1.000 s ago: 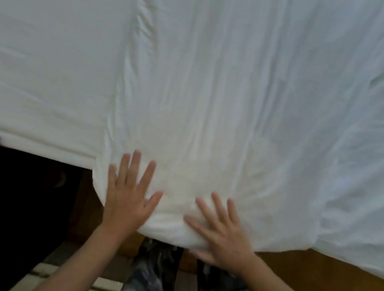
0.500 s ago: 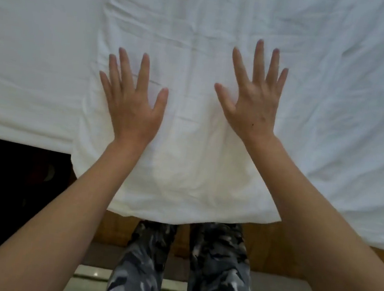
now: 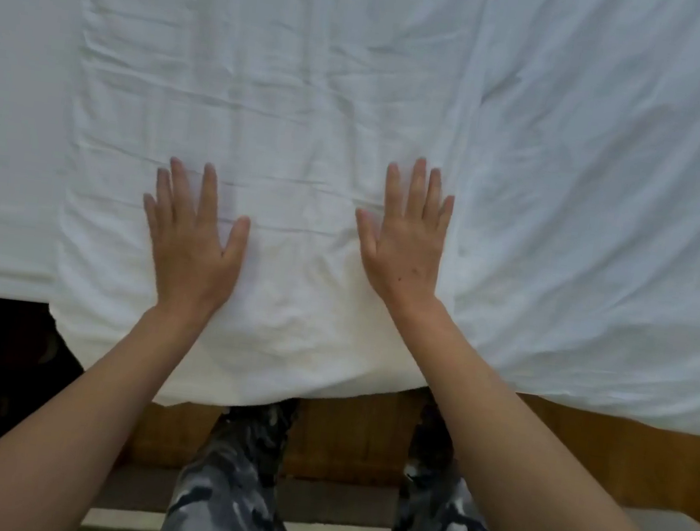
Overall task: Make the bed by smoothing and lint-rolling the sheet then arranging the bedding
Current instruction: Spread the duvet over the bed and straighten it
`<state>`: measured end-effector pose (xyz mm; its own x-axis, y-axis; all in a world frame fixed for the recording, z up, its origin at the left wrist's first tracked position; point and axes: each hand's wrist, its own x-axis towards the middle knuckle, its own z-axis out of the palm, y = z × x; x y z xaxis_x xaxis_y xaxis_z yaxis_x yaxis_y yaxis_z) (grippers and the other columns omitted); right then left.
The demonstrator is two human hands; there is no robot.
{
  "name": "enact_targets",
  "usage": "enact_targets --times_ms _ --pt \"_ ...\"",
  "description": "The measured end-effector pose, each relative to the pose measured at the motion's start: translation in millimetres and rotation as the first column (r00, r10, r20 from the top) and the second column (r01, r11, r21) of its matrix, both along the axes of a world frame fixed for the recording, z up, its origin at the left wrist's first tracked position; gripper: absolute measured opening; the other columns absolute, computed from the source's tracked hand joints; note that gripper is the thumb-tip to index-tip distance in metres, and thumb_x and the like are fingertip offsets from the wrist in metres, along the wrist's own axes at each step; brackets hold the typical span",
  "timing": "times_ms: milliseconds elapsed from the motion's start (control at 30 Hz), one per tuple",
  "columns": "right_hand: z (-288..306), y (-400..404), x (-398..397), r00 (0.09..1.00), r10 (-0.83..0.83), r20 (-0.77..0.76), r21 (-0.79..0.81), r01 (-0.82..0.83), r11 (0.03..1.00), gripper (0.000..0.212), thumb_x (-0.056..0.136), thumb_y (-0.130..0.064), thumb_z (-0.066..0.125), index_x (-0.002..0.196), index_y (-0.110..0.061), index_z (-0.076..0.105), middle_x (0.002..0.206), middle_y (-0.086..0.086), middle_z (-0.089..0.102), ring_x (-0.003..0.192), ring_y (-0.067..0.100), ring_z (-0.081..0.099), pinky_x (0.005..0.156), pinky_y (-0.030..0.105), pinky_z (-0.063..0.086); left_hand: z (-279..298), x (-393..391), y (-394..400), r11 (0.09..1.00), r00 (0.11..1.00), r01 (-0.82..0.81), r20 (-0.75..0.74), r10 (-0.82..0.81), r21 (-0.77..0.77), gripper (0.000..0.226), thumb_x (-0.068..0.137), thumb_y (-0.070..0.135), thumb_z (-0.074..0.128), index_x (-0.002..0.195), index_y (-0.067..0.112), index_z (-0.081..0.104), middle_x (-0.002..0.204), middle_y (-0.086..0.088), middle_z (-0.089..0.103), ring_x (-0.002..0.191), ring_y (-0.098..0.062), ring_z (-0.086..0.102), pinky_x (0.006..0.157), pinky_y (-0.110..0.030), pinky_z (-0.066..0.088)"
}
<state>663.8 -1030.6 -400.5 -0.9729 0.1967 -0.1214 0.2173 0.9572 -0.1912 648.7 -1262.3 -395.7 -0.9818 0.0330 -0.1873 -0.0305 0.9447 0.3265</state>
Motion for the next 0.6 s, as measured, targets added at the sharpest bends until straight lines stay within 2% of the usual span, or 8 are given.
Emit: enact_targets --times_ms 67,167,233,333,433,533,600 --pt "4.5 33.4 -44.8 0.997 -0.051 -0.054 0.025 0.053 0.998 0.065 0.096 -0.047 0.032 0.151 -0.013 0.028 0.157 0.018 0.023 0.146 0.035 0.019 0.116 0.052 0.011 0.3 -24.1 48.2 0.991 0.989 0.132 -0.066 -0.131 0.018 0.070 0.095 0.049 0.032 0.154 0.014 0.018 0.160 -0.022 0.007 0.148 -0.038 0.005 0.119 -0.048 0.001" --pt "1.7 107.9 -92.8 0.994 -0.103 0.021 0.039 0.102 0.994 0.062 0.099 -0.045 0.028 0.154 -0.018 0.015 0.161 0.012 0.008 0.149 0.030 0.004 0.117 0.049 0.001 -3.0 -64.4 146.7 0.959 0.950 0.284 -0.138 -0.282 -0.007 0.068 0.096 0.047 0.033 0.154 0.016 0.019 0.160 -0.020 0.009 0.148 -0.037 0.006 0.119 -0.047 0.003" --pt "-13.4 171.1 -94.6 0.989 -0.108 0.102 0.046 0.104 0.994 0.061 0.100 -0.045 0.028 0.154 -0.022 0.014 0.162 0.010 0.005 0.149 0.029 0.001 0.117 0.049 -0.001 -12.1 -79.7 221.7 0.936 0.928 0.352 -0.124 -0.352 -0.026 0.066 0.096 0.045 0.032 0.154 0.017 0.019 0.161 -0.018 0.009 0.149 -0.035 0.006 0.119 -0.047 0.002" --pt "-42.7 284.1 -30.7 0.985 -0.128 0.119 0.070 0.120 0.990 0.061 0.098 -0.050 0.032 0.153 -0.024 0.023 0.161 0.011 0.014 0.148 0.032 0.011 0.117 0.051 0.006 -40.9 -54.4 329.1 0.890 0.894 0.443 -0.020 -0.448 -0.111 0.069 0.094 0.051 0.022 0.154 0.016 0.021 0.160 -0.020 0.010 0.148 -0.037 0.007 0.118 -0.049 0.000" --pt "-54.6 394.6 66.2 0.978 -0.204 0.053 0.107 0.198 0.974 0.060 0.096 -0.048 0.037 0.149 -0.020 0.034 0.157 0.014 0.026 0.144 0.036 0.024 0.116 0.049 0.016 -63.5 16.0 418.5 0.867 0.870 0.487 -0.025 -0.492 -0.106 0.071 0.094 0.054 0.034 0.151 0.011 0.031 0.157 -0.027 0.017 0.146 -0.041 0.015 0.118 -0.053 0.006" --pt "-46.6 481.5 137.0 0.937 -0.332 0.104 0.112 0.321 0.940 0.062 0.095 -0.047 0.034 0.150 -0.018 0.031 0.157 0.015 0.024 0.144 0.036 0.023 0.116 0.050 0.016 -60.8 86.4 507.1 0.737 0.737 0.674 -0.036 -0.675 -0.037 0.071 0.092 0.051 0.044 0.150 0.013 0.030 0.157 -0.023 0.016 0.147 -0.037 0.013 0.118 -0.054 0.009" --pt "-42.2 517.5 161.0 0.917 -0.376 0.133 0.120 0.361 0.925 0.062 0.095 -0.046 0.032 0.150 -0.017 0.030 0.158 0.015 0.023 0.144 0.036 0.022 0.116 0.051 0.015 -54.2 115.4 553.4 0.682 0.682 0.731 -0.005 -0.731 0.001 0.072 0.092 0.052 0.043 0.151 0.014 0.027 0.159 -0.021 0.014 0.148 -0.035 0.010 0.119 -0.052 0.007"
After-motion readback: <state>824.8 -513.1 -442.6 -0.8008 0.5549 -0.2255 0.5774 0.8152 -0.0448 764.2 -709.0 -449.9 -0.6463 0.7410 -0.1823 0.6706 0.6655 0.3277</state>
